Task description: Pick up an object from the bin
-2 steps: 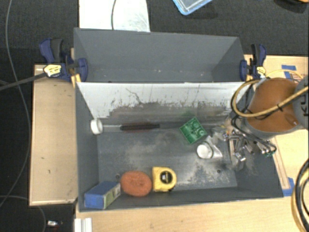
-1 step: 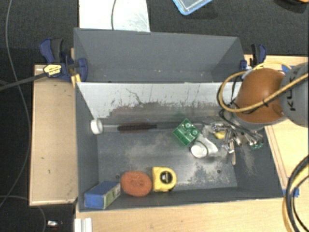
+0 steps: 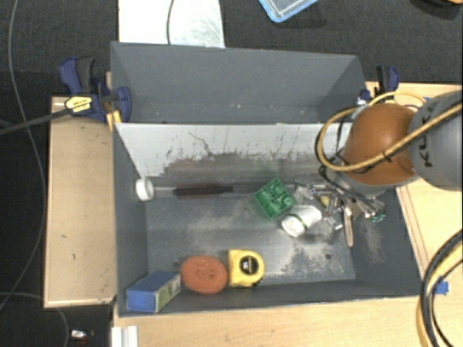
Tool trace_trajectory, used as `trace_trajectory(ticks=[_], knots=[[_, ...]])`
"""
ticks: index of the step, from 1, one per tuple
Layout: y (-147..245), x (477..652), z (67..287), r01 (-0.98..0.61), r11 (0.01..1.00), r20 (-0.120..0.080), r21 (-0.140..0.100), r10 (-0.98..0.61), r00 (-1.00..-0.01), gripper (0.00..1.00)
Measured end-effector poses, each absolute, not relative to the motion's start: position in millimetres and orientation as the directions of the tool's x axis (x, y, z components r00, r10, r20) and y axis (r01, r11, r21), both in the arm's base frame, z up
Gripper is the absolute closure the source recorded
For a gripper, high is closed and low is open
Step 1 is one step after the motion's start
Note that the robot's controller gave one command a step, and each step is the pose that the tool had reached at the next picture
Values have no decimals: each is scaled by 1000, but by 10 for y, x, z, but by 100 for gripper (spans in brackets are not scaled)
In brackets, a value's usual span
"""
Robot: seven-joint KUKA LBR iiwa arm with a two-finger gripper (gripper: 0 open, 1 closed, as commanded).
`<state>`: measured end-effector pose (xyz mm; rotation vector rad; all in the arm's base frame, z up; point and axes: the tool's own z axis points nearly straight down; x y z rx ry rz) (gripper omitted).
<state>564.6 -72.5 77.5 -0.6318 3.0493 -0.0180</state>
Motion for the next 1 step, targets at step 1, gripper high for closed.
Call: trace_trajectory(ticks=[1], knots=[[-383,5637,844,-524,852,-26,-21,-524,-851,0]])
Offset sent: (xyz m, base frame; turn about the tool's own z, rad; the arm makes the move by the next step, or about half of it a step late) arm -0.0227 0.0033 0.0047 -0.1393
